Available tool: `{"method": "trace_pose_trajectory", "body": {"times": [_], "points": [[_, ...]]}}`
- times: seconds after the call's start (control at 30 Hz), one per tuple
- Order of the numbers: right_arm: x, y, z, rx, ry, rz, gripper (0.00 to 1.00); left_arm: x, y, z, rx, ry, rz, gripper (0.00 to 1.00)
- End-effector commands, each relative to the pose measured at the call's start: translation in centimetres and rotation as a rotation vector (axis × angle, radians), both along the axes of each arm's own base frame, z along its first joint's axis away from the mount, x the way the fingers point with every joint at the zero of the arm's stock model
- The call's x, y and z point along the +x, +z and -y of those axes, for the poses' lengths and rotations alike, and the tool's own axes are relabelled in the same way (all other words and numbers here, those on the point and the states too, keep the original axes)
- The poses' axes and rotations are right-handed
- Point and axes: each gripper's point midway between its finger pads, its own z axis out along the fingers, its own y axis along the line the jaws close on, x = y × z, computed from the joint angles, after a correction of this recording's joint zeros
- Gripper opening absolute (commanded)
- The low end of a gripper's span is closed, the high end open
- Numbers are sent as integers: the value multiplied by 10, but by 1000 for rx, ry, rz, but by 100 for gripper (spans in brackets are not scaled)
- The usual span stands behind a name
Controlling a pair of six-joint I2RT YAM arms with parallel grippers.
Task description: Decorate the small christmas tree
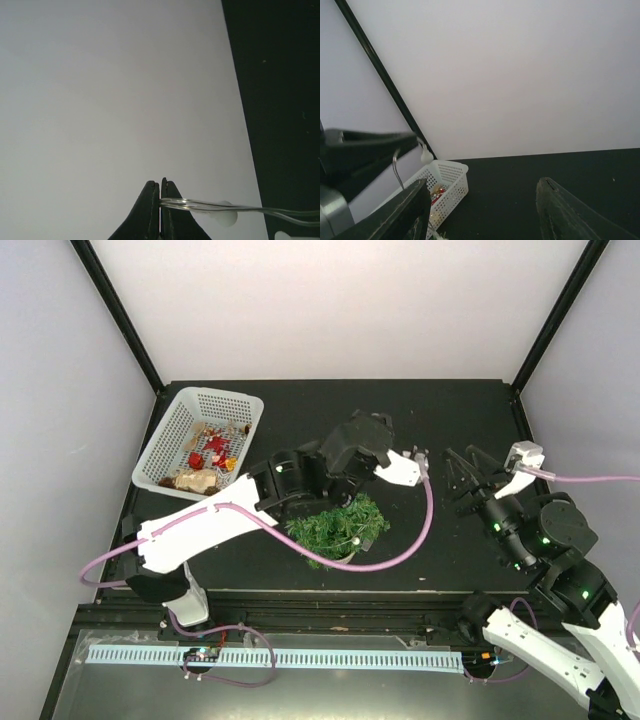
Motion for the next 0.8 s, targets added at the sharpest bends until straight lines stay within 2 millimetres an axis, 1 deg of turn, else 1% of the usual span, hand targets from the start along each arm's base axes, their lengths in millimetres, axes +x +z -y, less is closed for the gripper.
{"method": "trace_pose_trajectory", "body": {"times": [0.0, 0.07, 0.17, 0.33, 0.47, 0.57, 0.63, 0.77], "points": [[-6, 2, 9, 26, -14, -3, 59, -15, -22, -2, 143, 58, 34, 2], [-10, 3, 12, 32, -11, -2, 59, -25, -30, 1, 187, 49, 36, 2], [-15, 4, 15, 41, -4, -4, 59, -33, -40, 0, 254, 64, 62, 2], [-21, 1, 23, 49, -13, -7, 59, -49, -39, -4, 296, 68, 126, 2], [-23, -3, 23, 48, -4, -20, 59, -58, -46, -16, 336, 78, 164, 2], [-25, -6, 22, 50, 6, -26, 59, -64, -56, -27, 367, 94, 177, 2], [-26, -7, 22, 52, 11, -26, 59, -67, -55, -35, 368, 107, 187, 2], [-25, -8, 20, 47, 18, -31, 59, -75, -47, -49, 351, 125, 204, 2]]}}
